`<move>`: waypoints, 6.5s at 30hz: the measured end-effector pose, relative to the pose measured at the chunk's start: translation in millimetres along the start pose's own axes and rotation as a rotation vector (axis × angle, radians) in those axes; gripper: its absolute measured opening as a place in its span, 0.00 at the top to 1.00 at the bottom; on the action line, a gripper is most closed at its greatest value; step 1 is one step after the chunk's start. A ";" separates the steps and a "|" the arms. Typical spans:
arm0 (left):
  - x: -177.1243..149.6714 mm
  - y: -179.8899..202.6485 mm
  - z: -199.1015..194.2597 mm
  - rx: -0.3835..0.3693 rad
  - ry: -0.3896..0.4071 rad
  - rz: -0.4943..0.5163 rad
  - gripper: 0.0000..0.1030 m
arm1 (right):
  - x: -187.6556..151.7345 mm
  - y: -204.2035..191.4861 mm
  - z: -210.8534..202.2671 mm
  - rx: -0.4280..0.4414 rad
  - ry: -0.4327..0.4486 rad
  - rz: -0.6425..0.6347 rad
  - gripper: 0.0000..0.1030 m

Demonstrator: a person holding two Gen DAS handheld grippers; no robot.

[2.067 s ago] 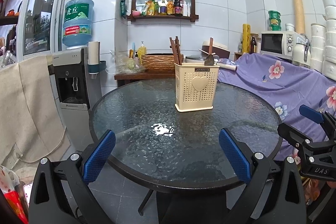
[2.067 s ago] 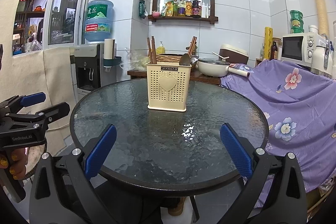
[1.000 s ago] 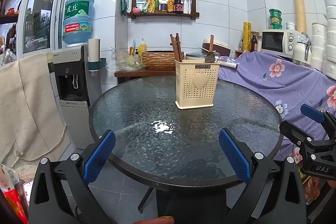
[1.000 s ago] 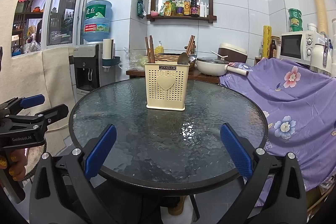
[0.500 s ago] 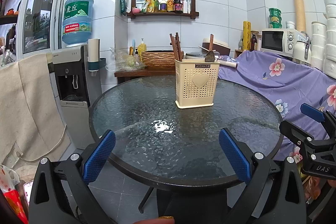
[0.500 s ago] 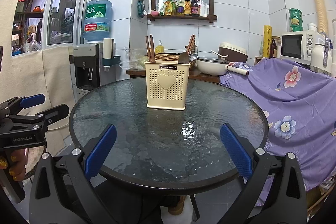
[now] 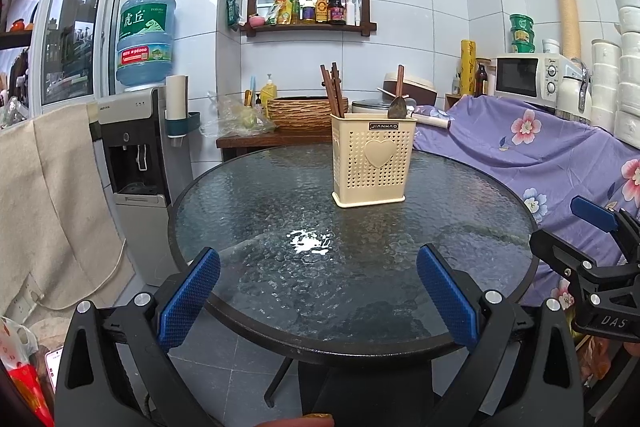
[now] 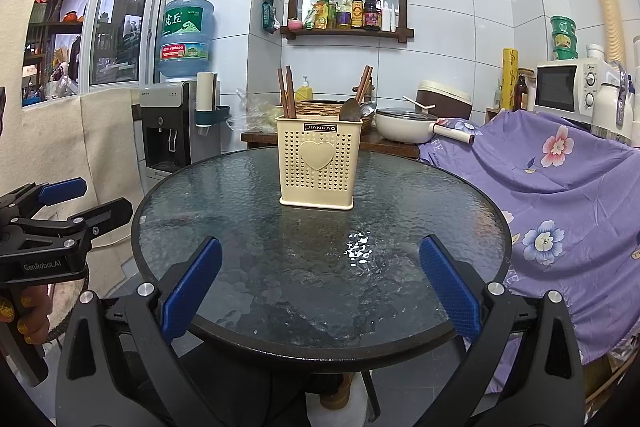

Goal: Organize utensils

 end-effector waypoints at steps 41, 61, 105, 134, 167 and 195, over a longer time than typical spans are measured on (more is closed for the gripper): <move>-3.5 -7.1 -0.6 -0.006 -0.007 0.011 0.06 | -2.8 -1.3 0.5 0.001 -0.004 -0.002 0.06; -0.9 -8.9 -9.4 -0.050 0.005 0.034 0.06 | -6.8 0.5 1.3 -0.002 -0.012 0.010 0.06; 0.4 -17.0 -5.8 -0.045 0.001 0.021 0.06 | -7.1 1.1 2.3 0.000 -0.019 0.003 0.06; -2.7 -12.4 -5.6 -0.038 -0.005 0.028 0.06 | -9.8 3.4 3.1 -0.002 -0.024 0.005 0.06; -3.8 -11.0 -5.8 -0.040 -0.010 0.023 0.06 | -9.3 3.8 3.2 -0.002 -0.024 0.004 0.06; -5.7 -14.7 -3.9 -0.043 -0.015 0.019 0.06 | -16.1 2.0 4.3 0.004 -0.038 0.002 0.06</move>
Point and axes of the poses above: each gripper's, at about its wrist camera, not at the fingertips, and z roughly the way its jaws point, y to its right, x to its top, the point moved 7 cm from there along z, roughly the way its jaws point, and after that the axes turned 14 degrees about y, right-handed, at the moved point
